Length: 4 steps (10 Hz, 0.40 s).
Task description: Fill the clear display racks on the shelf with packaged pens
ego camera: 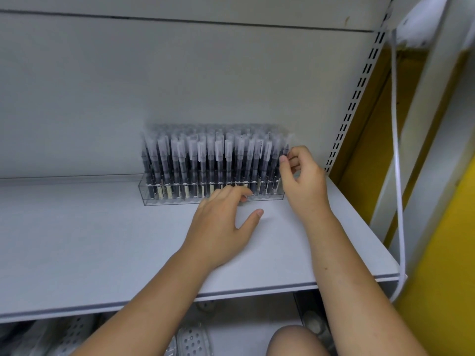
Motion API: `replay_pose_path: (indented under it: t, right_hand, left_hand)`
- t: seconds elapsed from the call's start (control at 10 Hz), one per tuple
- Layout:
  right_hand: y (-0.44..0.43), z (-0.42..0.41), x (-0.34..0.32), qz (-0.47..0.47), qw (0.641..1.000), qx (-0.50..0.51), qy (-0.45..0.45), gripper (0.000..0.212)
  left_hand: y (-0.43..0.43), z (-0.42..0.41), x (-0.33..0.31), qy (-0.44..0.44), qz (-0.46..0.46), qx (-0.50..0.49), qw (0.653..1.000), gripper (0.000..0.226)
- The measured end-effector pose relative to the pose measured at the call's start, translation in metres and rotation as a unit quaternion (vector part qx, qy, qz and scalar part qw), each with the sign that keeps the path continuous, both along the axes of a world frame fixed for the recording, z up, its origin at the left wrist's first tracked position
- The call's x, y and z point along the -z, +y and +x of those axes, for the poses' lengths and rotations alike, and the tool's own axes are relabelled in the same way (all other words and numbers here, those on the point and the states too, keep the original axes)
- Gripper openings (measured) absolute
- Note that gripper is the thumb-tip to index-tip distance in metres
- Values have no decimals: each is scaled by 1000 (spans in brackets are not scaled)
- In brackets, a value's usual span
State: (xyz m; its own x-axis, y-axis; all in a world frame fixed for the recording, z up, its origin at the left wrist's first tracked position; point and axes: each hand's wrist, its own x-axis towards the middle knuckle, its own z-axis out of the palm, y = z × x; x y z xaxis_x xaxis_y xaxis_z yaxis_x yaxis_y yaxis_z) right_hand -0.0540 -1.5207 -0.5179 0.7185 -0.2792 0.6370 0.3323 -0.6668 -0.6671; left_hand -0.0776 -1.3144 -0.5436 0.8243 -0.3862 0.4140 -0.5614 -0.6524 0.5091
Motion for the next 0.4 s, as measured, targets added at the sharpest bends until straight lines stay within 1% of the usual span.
replay_pose_path:
  t: [0.1,0.2,0.3,0.4]
  right_hand:
    - [0,1,3,-17,1000,-7,11,9]
    - [-2,4,6,-9,1000,10,15,12]
    - [-4,5,8,4,1000,27,14,13]
    - [-2,3,4,43,998,35,0,11]
  left_hand:
    - [0,1,0,0,2,0,1000,38]
    - [0,1,0,2,3,0,1000,37]
    - [0,0,0,-7,-4,3,1000,37]
    - [0,2,0,-6,-5,1,1000,36]
